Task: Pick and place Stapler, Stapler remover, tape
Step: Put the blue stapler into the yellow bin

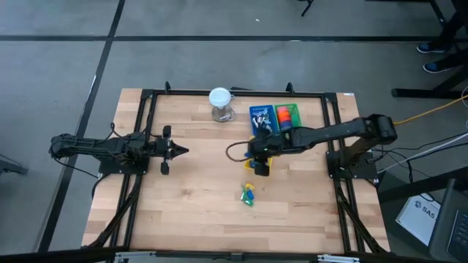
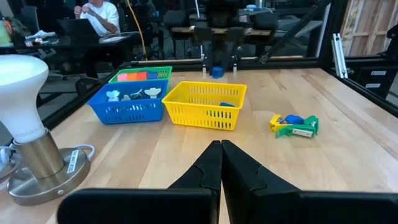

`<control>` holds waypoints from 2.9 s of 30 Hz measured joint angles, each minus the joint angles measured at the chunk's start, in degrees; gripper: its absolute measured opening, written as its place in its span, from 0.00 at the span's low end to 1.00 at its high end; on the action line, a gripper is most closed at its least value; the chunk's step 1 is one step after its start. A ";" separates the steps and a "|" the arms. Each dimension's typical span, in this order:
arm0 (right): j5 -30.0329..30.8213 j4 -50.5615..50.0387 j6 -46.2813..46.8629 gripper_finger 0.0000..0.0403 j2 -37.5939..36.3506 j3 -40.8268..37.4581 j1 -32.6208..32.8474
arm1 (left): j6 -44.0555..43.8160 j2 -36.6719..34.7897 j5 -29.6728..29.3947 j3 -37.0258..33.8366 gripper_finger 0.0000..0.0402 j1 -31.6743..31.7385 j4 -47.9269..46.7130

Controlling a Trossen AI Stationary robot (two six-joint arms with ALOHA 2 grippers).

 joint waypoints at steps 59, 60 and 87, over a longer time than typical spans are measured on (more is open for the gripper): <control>0.07 13.98 11.66 0.25 2.54 -10.98 0.86 | 0.00 0.00 0.02 0.00 0.00 0.02 0.00; 0.07 13.97 11.66 0.25 2.54 -10.98 0.86 | 0.00 0.00 0.02 0.00 0.00 0.02 -0.01; -1.46 13.95 11.90 0.26 2.54 -10.96 0.98 | 0.00 0.00 0.02 0.00 0.00 0.00 0.01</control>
